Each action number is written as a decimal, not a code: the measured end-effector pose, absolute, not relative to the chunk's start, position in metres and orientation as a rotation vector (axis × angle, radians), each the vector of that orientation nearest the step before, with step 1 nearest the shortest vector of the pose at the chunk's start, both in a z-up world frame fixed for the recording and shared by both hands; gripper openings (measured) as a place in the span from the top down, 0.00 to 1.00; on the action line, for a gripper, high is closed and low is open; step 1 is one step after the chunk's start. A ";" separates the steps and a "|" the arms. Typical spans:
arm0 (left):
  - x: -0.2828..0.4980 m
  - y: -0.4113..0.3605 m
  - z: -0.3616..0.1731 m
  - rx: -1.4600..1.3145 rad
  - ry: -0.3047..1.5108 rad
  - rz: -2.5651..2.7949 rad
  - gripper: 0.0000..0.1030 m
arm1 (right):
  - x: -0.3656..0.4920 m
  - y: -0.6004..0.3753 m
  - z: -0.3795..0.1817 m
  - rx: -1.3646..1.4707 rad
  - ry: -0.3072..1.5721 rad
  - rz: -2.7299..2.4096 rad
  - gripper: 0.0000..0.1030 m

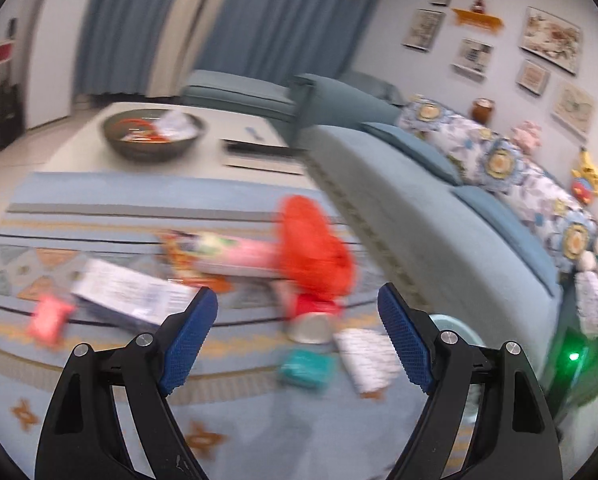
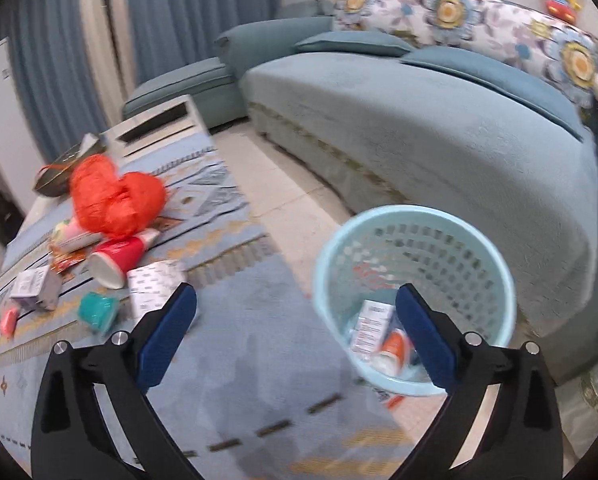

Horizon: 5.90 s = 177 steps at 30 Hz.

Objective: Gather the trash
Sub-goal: 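Move both tools back over the rug toward the pink packet and tissue pack, then grasp the pink packet with the left tool while the right tool grasps the heart-print tissue pack, then carry the pink packet and tissue pack over the basket and open both tools, then grasp the white milk carton with the left tool while the right tool grasps the teal cup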

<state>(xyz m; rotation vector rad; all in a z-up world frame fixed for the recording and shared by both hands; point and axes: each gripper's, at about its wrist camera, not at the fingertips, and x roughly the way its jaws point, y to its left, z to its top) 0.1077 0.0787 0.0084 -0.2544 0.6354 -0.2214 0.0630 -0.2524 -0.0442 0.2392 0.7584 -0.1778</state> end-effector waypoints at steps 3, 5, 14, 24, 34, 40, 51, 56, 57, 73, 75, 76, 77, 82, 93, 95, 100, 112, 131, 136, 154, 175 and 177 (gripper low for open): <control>0.108 0.121 0.001 -0.236 0.649 -0.130 0.22 | 0.078 -0.235 -0.050 0.196 0.794 -0.145 0.08; 0.107 0.149 -0.007 -0.239 0.661 -0.076 0.21 | 0.084 -0.224 -0.052 0.166 0.778 -0.145 0.08; 0.100 0.267 -0.052 -0.290 0.725 0.128 0.20 | 0.113 -0.172 -0.064 0.033 0.752 0.037 0.08; 0.134 0.269 -0.094 -0.177 0.839 0.121 0.20 | 0.129 -0.159 -0.083 0.028 0.817 0.065 0.08; 0.159 0.258 -0.112 -0.065 0.910 0.187 0.46 | 0.144 -0.155 -0.099 0.042 0.923 0.098 0.29; 0.156 0.258 -0.109 -0.084 0.897 0.195 0.65 | 0.144 -0.150 -0.102 0.014 0.941 0.100 0.48; 0.119 0.225 -0.067 -0.088 0.762 0.144 0.65 | 0.117 -0.158 -0.081 0.029 0.763 0.076 0.79; 0.108 0.183 -0.029 -0.074 0.695 0.044 0.65 | 0.102 -0.179 -0.060 0.089 0.698 0.061 0.80; 0.107 0.175 -0.023 -0.080 0.687 0.013 0.65 | 0.099 -0.183 -0.055 0.092 0.688 0.059 0.80; 0.088 -0.070 0.051 0.012 0.590 -0.472 0.65 | 0.033 -0.323 0.015 0.162 0.556 -0.189 0.80; 0.087 -0.098 0.049 0.023 0.596 -0.512 0.65 | 0.029 -0.339 0.011 0.174 0.564 -0.220 0.80; 0.087 -0.115 0.048 0.032 0.598 -0.525 0.65 | 0.028 -0.348 0.008 0.190 0.575 -0.232 0.80; 0.088 -0.130 0.046 0.040 0.602 -0.542 0.65 | 0.026 -0.360 0.002 0.219 0.591 -0.244 0.80; 0.092 -0.190 0.023 0.053 0.648 -0.628 0.65 | 0.022 -0.396 -0.025 0.273 0.665 -0.311 0.80; 0.120 -0.267 -0.060 0.072 0.828 -0.759 0.65 | 0.035 -0.425 -0.101 0.336 0.848 -0.322 0.80; 0.124 -0.279 -0.073 0.097 0.846 -0.761 0.65 | 0.038 -0.428 -0.112 0.343 0.874 -0.320 0.79; 0.132 -0.289 -0.090 0.136 0.873 -0.757 0.62 | 0.043 -0.432 -0.129 0.364 0.914 -0.313 0.76; 0.125 -0.252 -0.063 0.126 0.799 -0.718 0.25 | 0.040 -0.432 -0.114 0.384 0.895 -0.324 0.50; 0.122 -0.098 -0.004 -0.080 0.703 -0.499 0.25 | 0.052 -0.304 -0.040 0.238 0.760 -0.026 0.39; 0.135 -0.024 0.005 -0.161 0.675 -0.288 0.25 | 0.066 -0.228 -0.033 0.132 0.743 0.126 0.39; 0.182 0.180 -0.067 -0.533 0.872 0.195 0.25 | 0.144 -0.099 -0.082 -0.012 0.857 0.402 0.38; 0.241 0.142 -0.100 -0.283 0.938 0.224 0.26 | 0.139 -0.084 -0.089 -0.063 0.882 0.481 0.39; 0.232 0.142 -0.098 -0.273 0.939 0.189 0.30 | 0.142 -0.083 -0.091 -0.065 0.902 0.479 0.39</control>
